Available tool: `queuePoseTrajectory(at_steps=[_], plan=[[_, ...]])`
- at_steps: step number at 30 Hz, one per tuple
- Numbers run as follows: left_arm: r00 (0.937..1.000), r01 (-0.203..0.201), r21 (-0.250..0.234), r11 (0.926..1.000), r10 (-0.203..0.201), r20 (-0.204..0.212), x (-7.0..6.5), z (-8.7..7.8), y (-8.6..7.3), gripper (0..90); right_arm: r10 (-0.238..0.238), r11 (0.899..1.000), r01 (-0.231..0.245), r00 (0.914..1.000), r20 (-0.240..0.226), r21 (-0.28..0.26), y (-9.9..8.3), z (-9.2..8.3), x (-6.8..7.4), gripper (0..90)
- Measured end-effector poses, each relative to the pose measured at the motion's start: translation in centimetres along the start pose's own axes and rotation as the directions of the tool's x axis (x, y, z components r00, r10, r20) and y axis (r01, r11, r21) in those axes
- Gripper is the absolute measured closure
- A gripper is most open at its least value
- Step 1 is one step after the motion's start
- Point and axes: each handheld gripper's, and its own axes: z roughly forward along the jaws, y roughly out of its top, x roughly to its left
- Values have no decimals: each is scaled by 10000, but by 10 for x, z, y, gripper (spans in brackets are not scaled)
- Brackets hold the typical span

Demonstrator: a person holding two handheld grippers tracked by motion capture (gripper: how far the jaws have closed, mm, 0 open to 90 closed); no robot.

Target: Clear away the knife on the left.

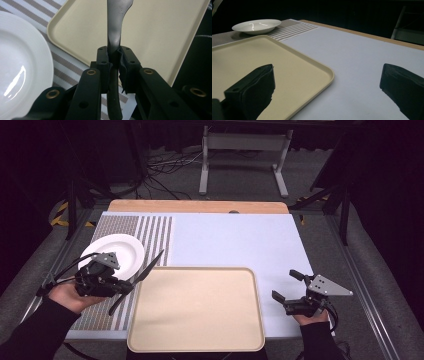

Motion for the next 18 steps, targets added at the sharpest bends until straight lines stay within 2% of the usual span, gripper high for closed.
queuePoseTrajectory(at_steps=[10,12,18], plan=[[9971,339,-182,9993,-326,681,-12,14,11,799,38,10000,-37,10000,-17,19,0,0,-1,7],[9970,303,-193,9994,-288,718,-15,18,12,799,38,10000,-38,10000,-19,19,0,0,-1,7],[9936,412,-21,9991,-407,1050,-22,32,17,799,47,10000,-47,10000,-29,15,0,0,-1,7]])
